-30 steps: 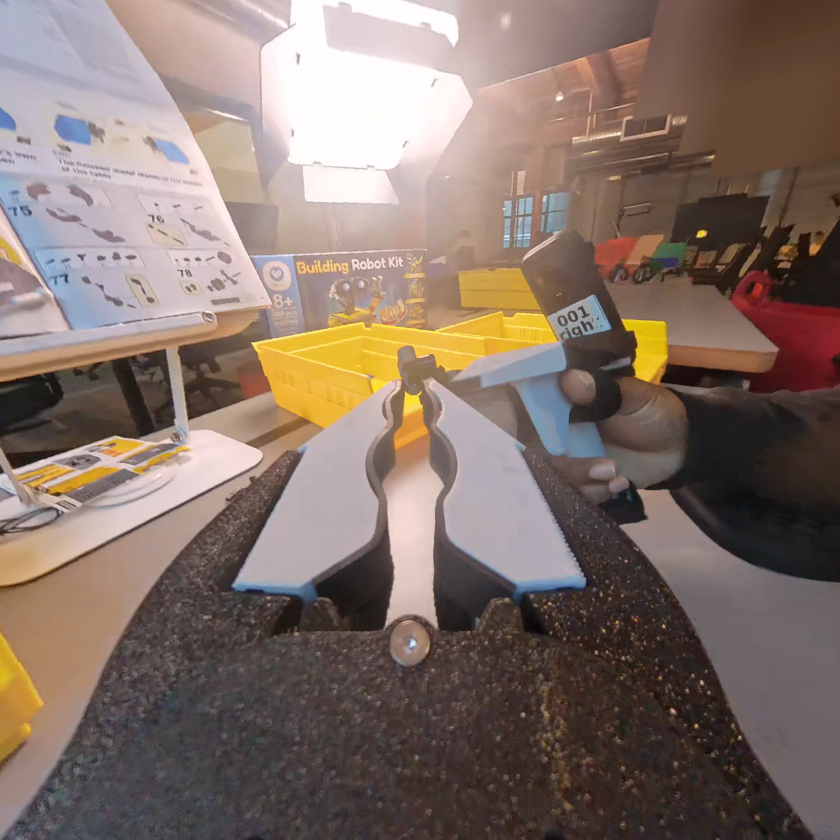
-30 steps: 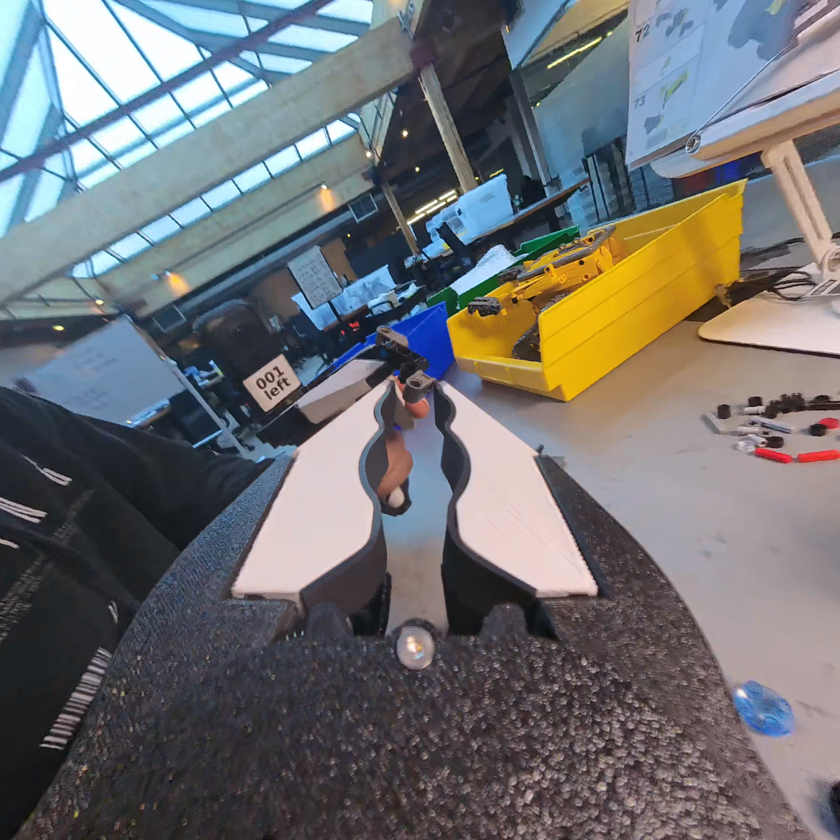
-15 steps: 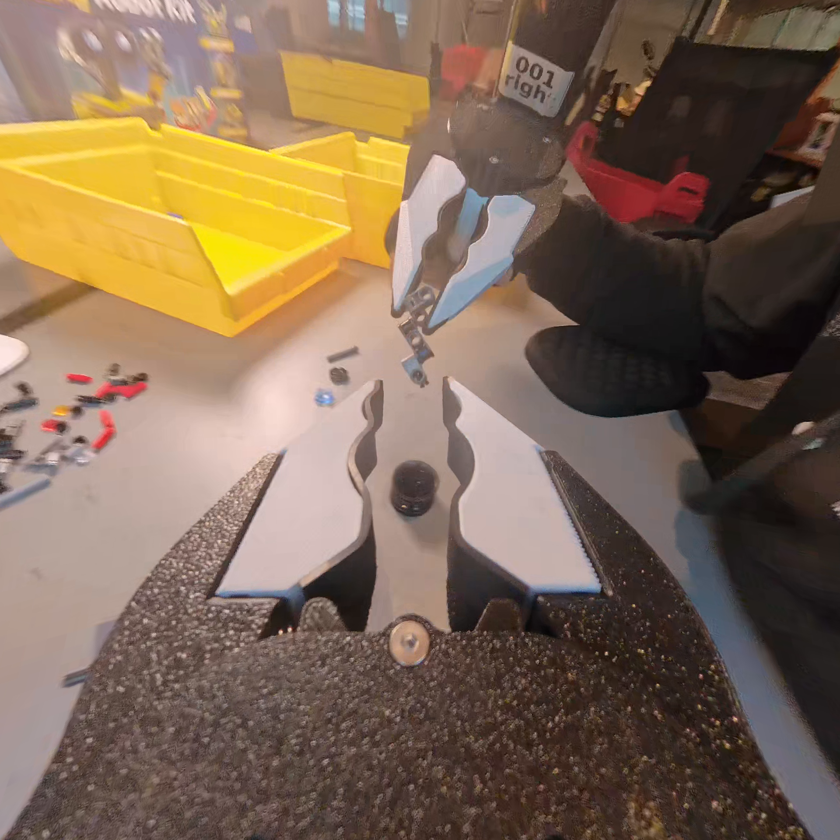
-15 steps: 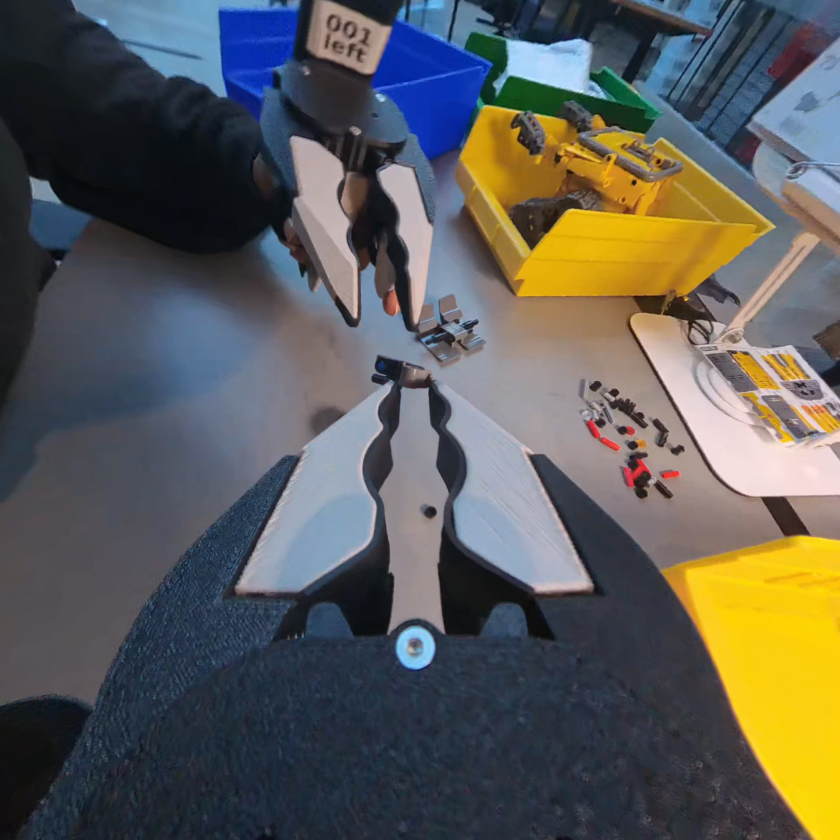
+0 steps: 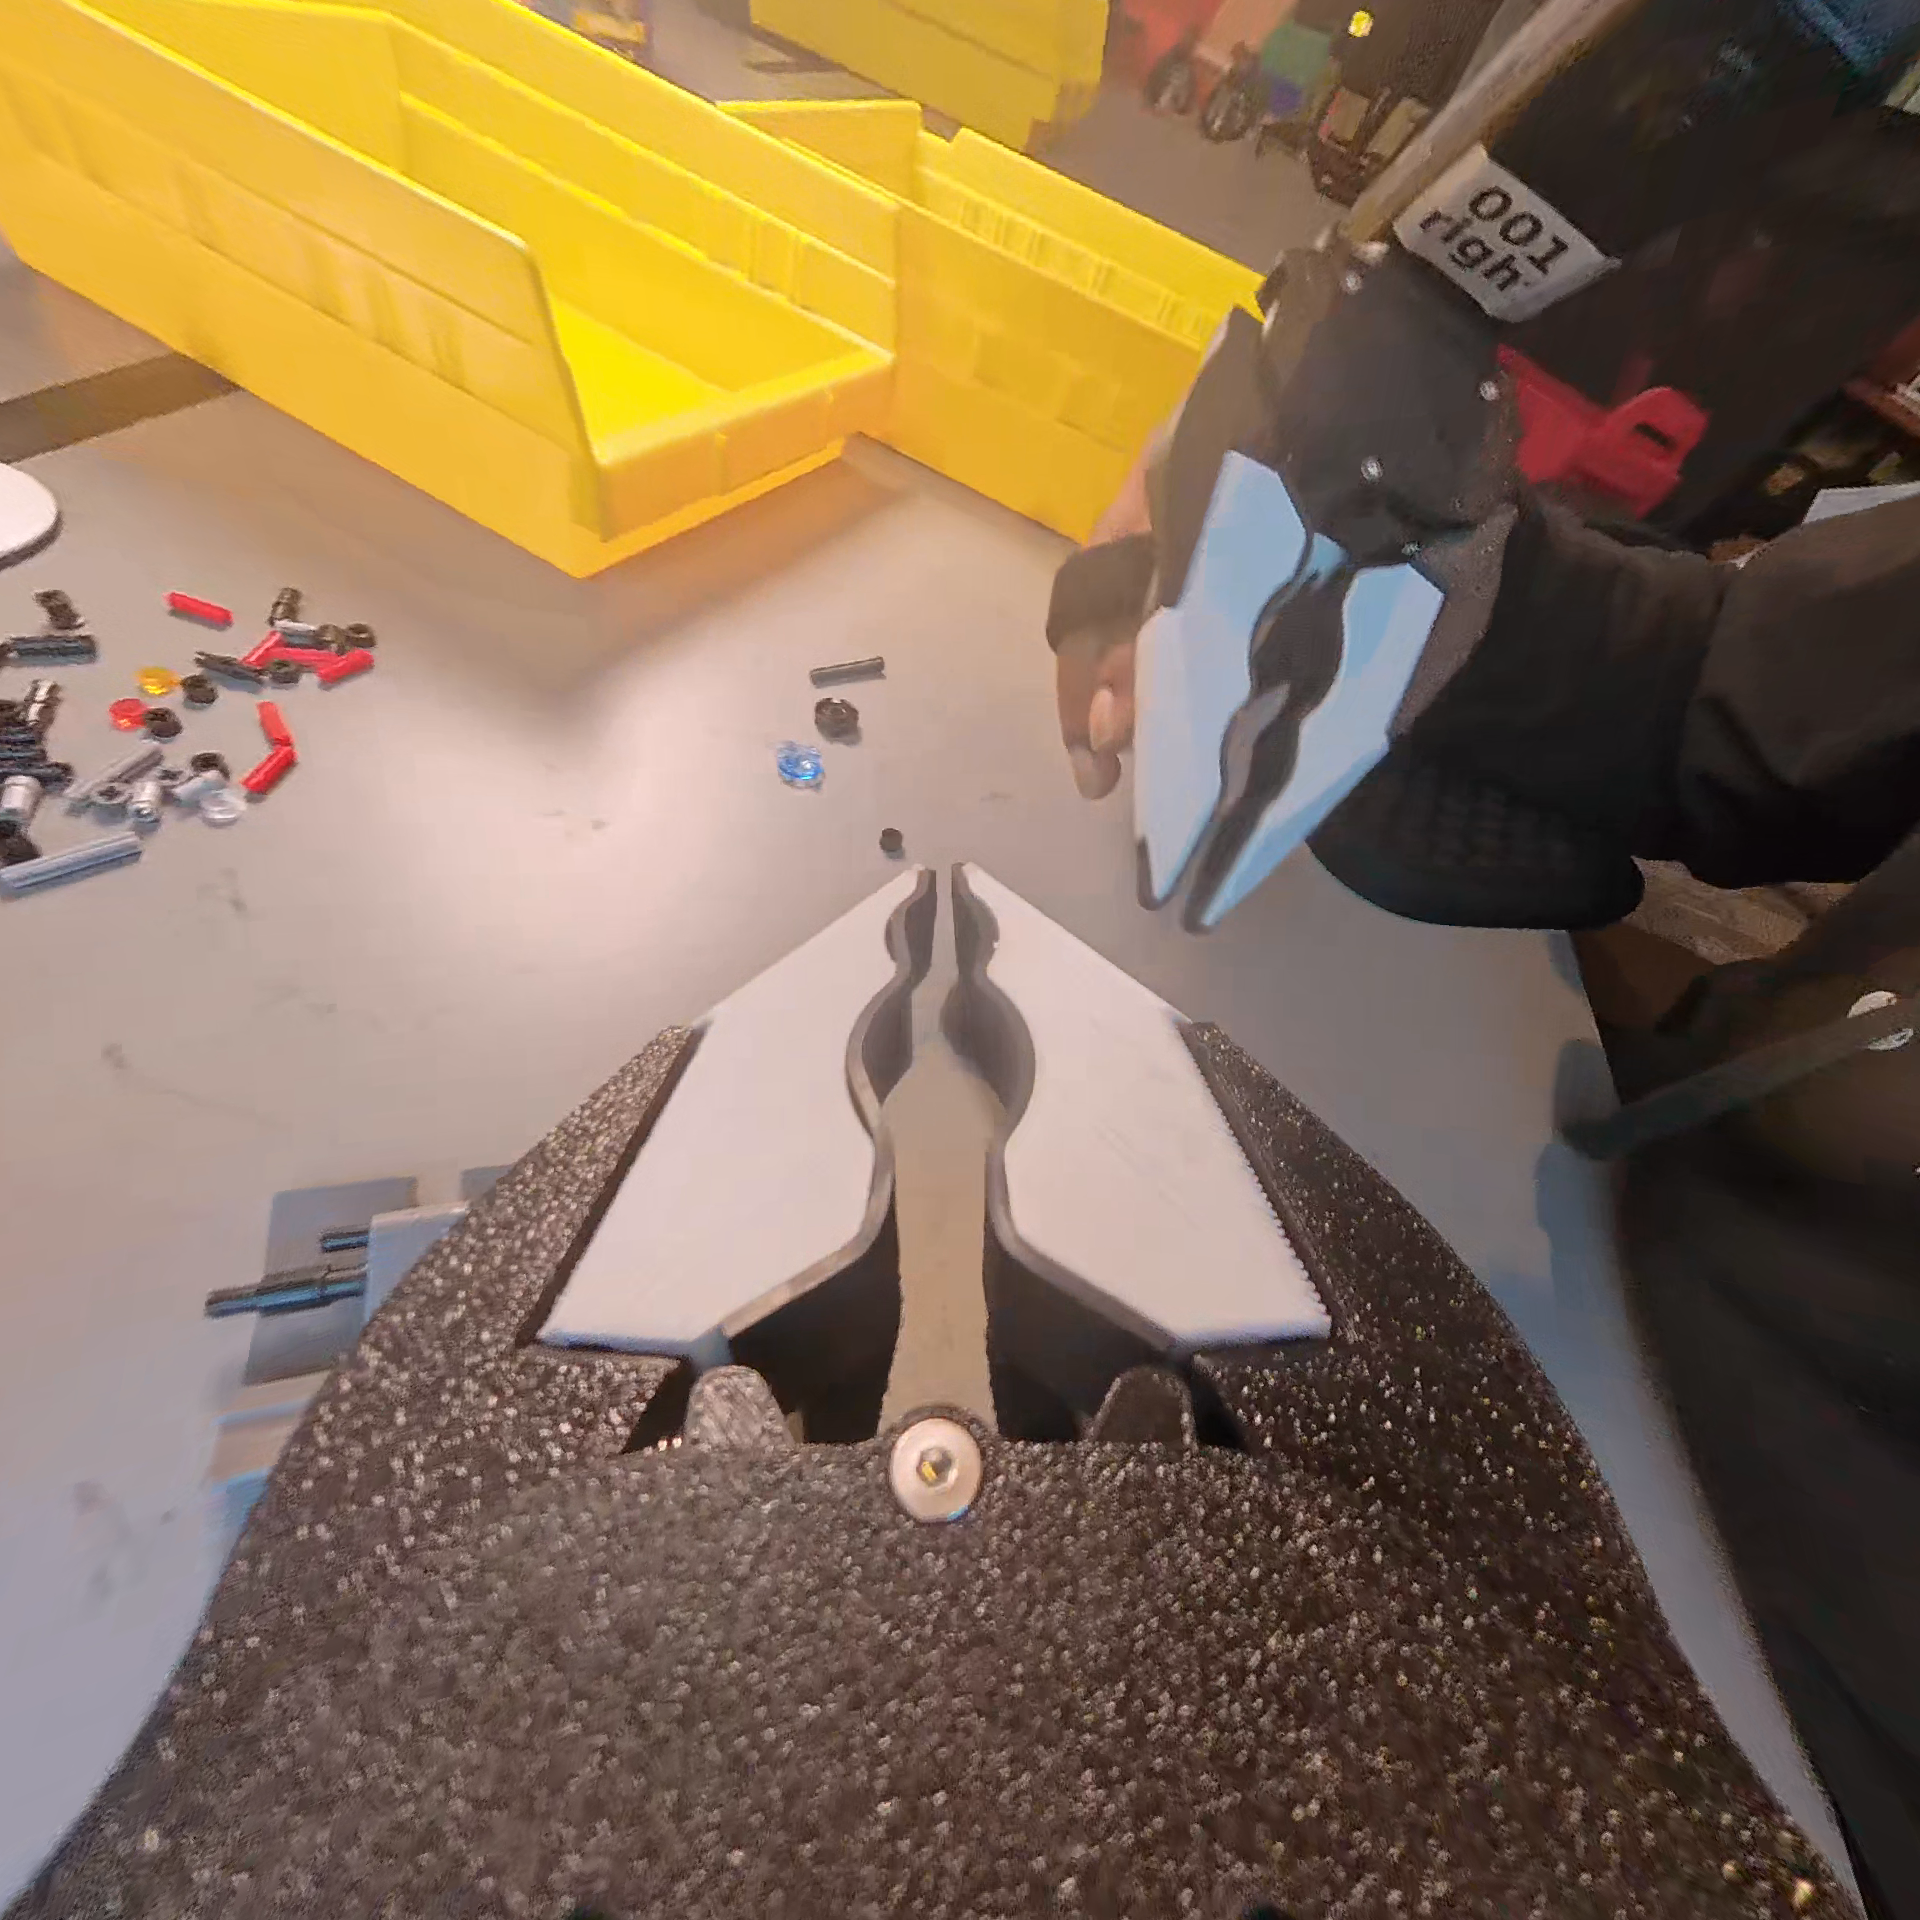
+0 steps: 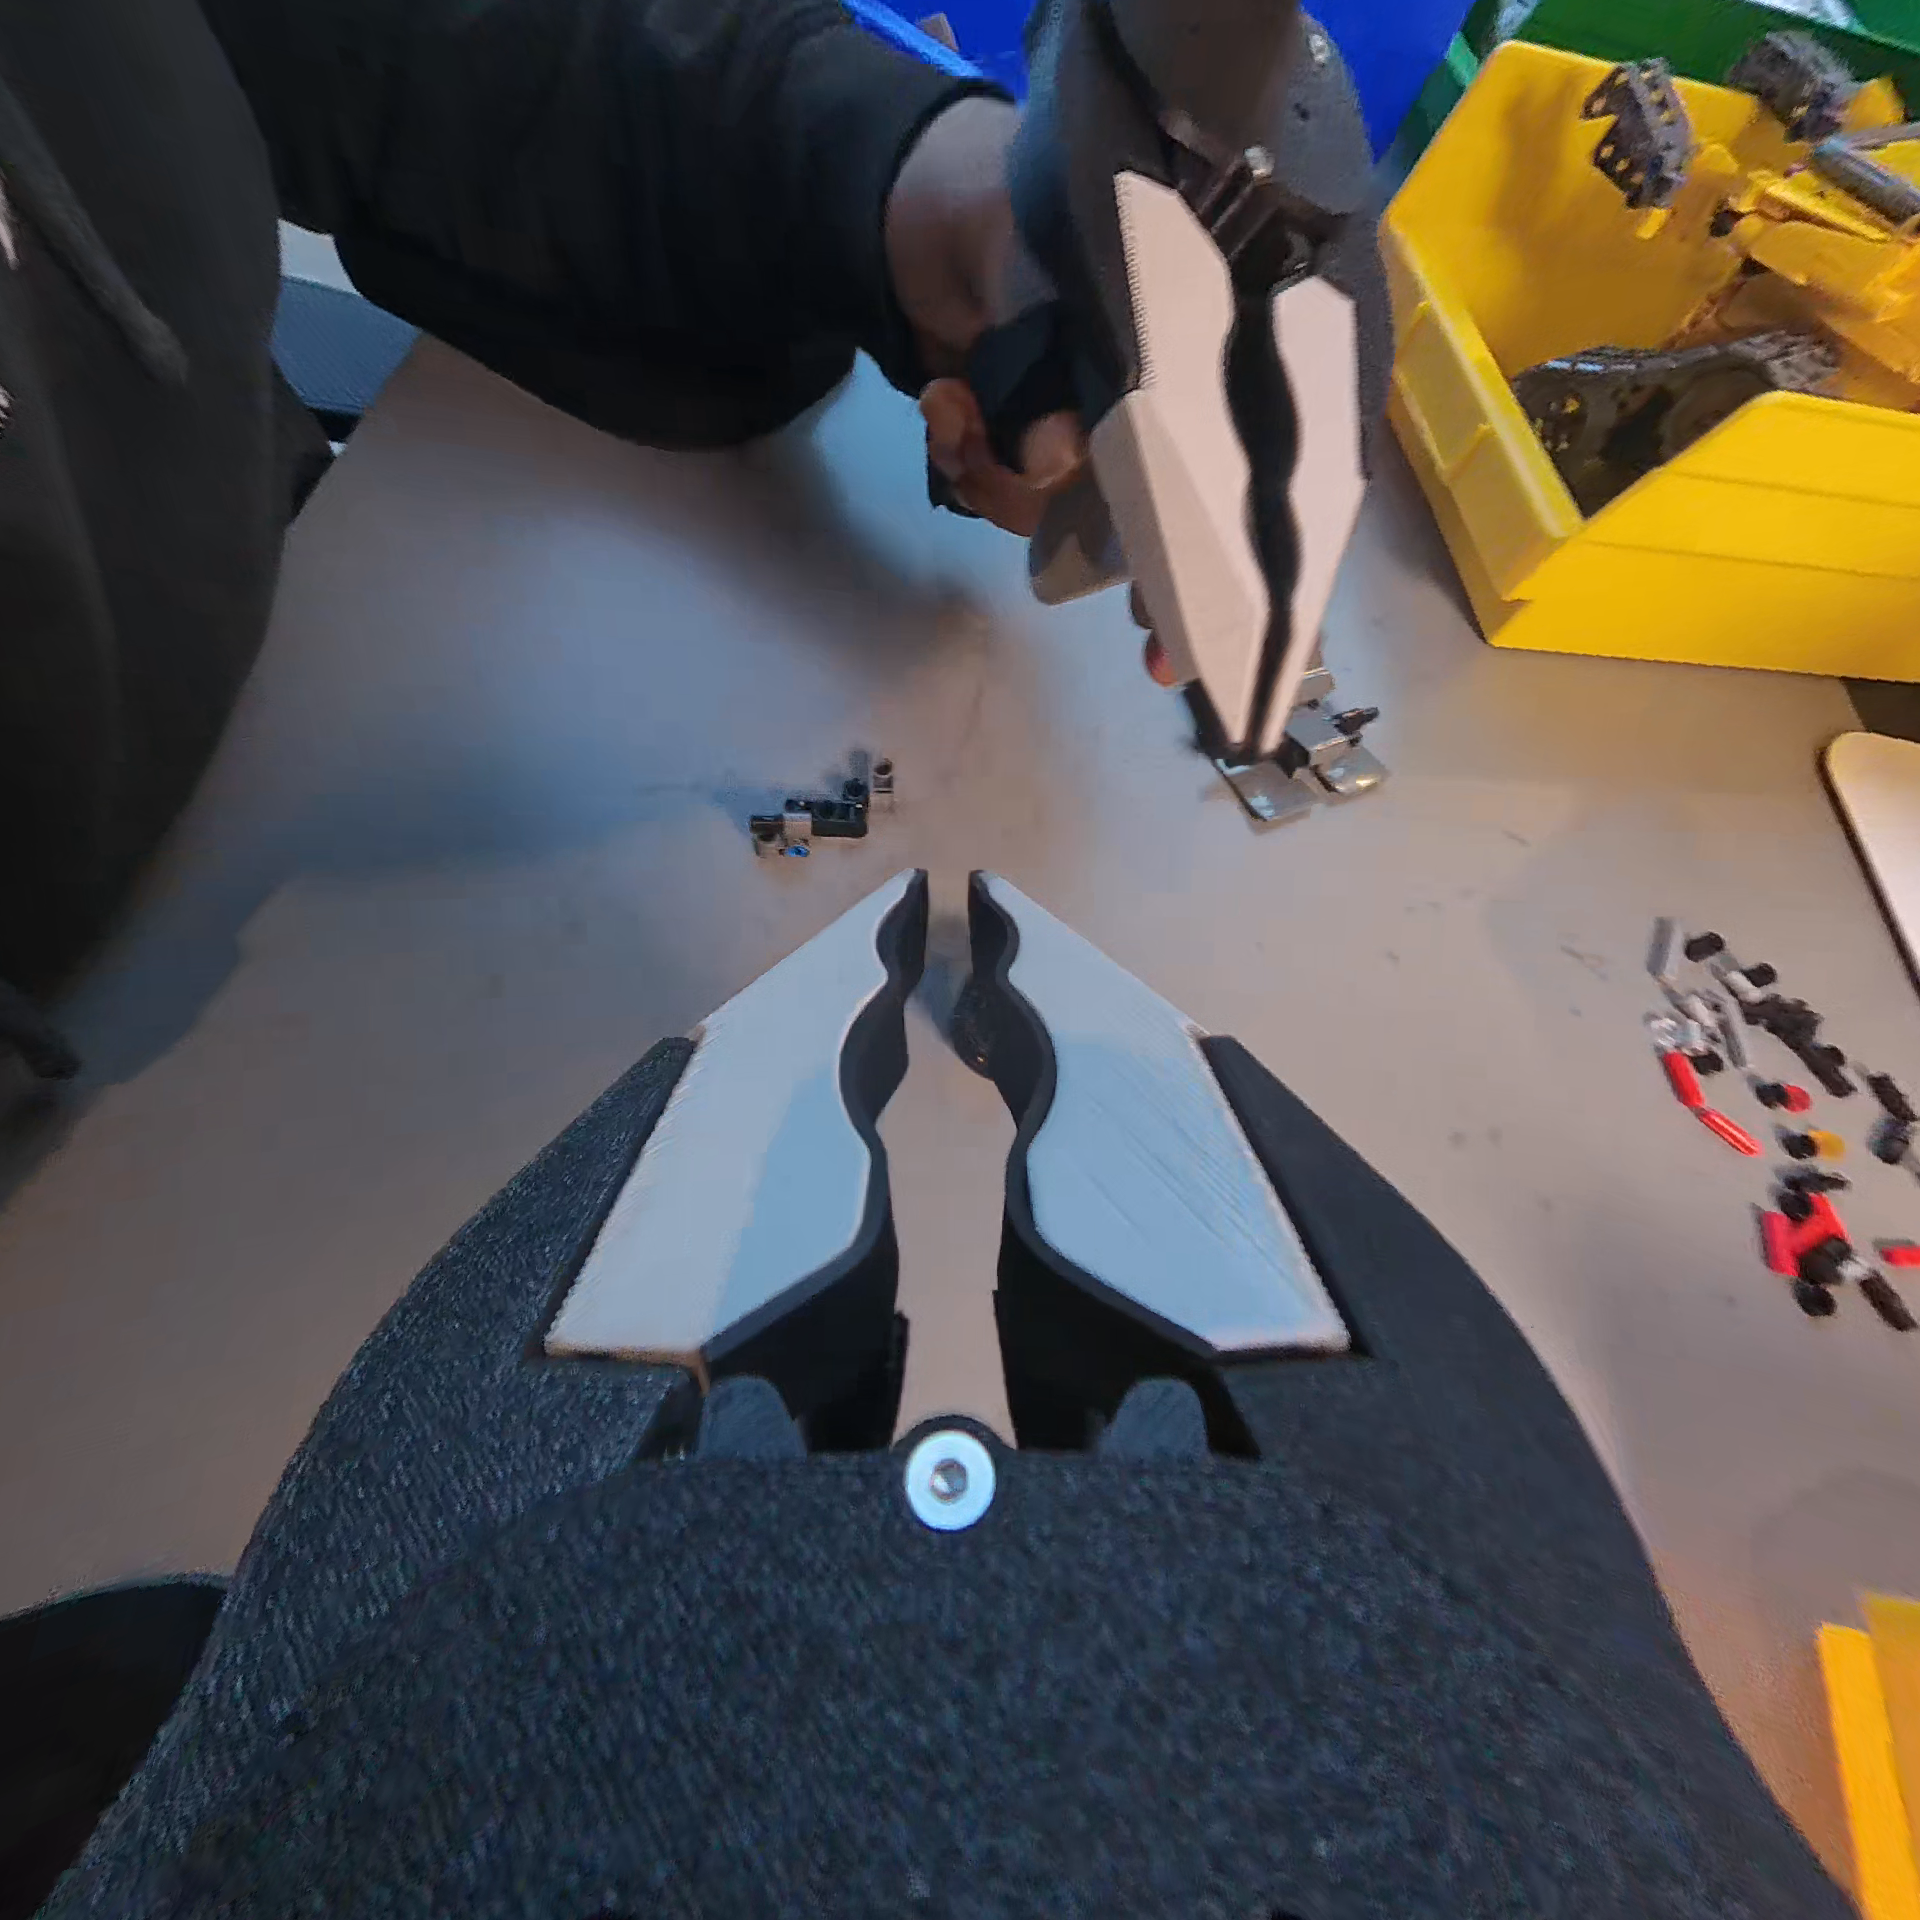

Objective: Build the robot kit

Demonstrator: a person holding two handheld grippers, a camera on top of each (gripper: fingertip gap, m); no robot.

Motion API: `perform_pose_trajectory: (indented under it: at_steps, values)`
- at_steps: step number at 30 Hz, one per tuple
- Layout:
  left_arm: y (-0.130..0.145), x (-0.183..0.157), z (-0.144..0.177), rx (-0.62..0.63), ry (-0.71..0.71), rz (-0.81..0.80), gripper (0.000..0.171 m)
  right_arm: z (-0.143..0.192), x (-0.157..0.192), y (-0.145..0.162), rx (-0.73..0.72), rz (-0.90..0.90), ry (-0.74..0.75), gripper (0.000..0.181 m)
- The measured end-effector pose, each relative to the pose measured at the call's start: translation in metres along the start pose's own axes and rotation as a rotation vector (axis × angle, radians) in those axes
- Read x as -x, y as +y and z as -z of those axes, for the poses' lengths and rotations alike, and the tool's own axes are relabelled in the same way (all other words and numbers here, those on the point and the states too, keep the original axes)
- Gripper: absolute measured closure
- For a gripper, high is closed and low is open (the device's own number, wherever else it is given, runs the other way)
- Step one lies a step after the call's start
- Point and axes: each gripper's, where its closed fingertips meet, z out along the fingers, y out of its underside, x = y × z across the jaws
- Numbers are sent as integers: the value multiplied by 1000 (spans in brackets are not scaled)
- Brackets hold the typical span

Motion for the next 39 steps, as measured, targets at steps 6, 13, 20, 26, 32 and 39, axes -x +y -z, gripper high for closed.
perform_pose_trajectory:
  at_steps: [6, 13, 20, 26, 32, 39]
  values:
    - [2, 9, 20, 44, -32, -68, 161, -34, 31, 14, 130, 3, -122, 159]
    - [35, -14, 39, 215, 146, -187, 154, -67, 46, 19, 246, 14, -129, 156]
    - [26, -47, 36, 102, 342, -143, 143, -21, 25, -34, -203, -158, -173, 165]
    - [-43, -67, 37, -296, 396, -56, 144, 40, 3, -86, -696, -343, -275, 165]
    - [-57, -82, 32, -350, 435, -34, 155, 39, 9, -90, -718, -344, -305, 165]
    - [-35, -64, 19, -198, 315, -50, 156, 21, 2, -58, -433, -254, -166, 164]
